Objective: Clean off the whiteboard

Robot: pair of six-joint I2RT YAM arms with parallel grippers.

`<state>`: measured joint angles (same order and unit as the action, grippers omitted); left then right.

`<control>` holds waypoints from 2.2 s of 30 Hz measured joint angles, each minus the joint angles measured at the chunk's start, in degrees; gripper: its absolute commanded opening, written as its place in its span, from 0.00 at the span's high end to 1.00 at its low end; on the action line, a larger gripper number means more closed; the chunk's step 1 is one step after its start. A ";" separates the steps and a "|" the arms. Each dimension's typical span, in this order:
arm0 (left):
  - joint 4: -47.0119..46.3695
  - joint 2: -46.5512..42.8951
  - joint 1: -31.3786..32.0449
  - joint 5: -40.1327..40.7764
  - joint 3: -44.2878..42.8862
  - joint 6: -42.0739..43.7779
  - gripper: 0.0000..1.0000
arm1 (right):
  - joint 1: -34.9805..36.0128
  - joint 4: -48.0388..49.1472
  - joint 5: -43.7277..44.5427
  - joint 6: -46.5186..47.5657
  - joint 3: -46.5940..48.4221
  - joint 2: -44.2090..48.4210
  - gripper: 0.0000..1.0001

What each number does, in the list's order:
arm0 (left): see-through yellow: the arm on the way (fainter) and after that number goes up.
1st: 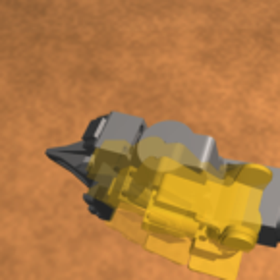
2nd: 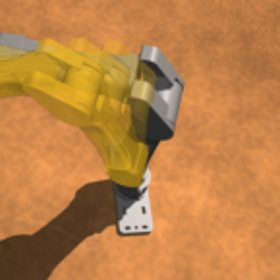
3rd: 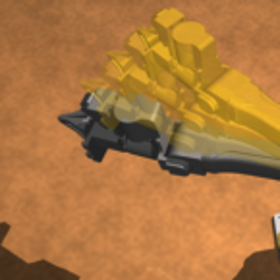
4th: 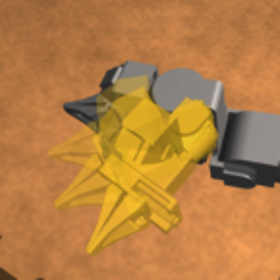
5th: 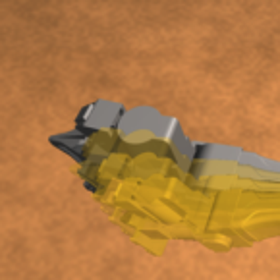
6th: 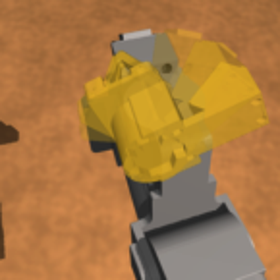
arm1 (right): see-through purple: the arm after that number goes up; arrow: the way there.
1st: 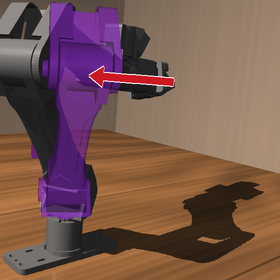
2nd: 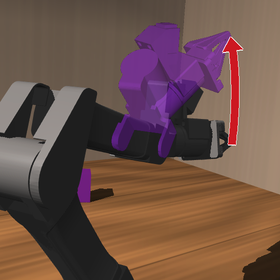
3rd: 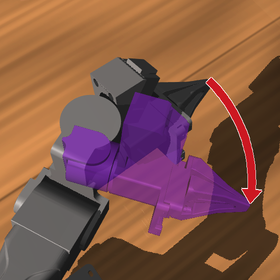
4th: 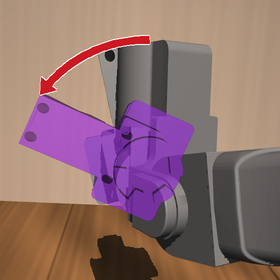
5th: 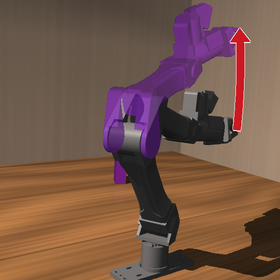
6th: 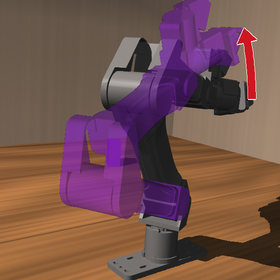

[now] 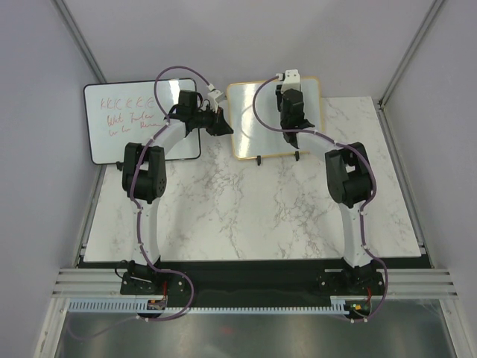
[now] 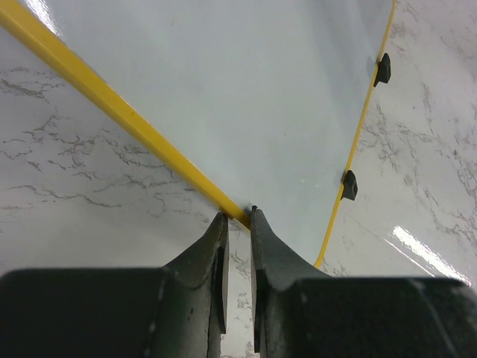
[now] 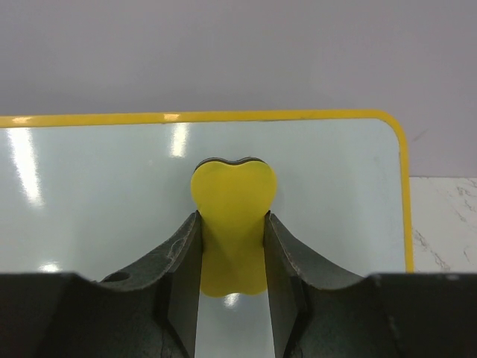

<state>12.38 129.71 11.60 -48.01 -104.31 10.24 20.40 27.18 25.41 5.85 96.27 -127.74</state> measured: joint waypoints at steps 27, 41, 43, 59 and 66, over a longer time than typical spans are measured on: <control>0.66 0.00 0.00 0.20 0.00 0.66 0.98 | 2.64 0.85 -0.17 -1.14 -1.70 0.59 1.00; 0.76 0.00 0.02 0.57 0.00 1.25 0.98 | 3.04 2.78 -1.05 -5.29 -2.19 -0.70 1.00; 0.83 0.00 0.04 0.79 0.00 1.25 0.98 | 3.54 4.96 -0.81 -6.23 -7.04 1.36 1.00; 0.87 0.00 0.02 0.98 0.09 1.81 0.98 | 4.11 0.50 2.27 -3.67 5.33 -2.21 1.00; 0.83 0.00 0.04 1.03 0.24 2.34 0.98 | 5.01 2.45 2.99 -3.37 -10.51 3.85 1.00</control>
<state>13.21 129.71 11.64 -46.98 -104.07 12.58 25.41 29.63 28.40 2.48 85.76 -123.90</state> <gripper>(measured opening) 0.182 0.422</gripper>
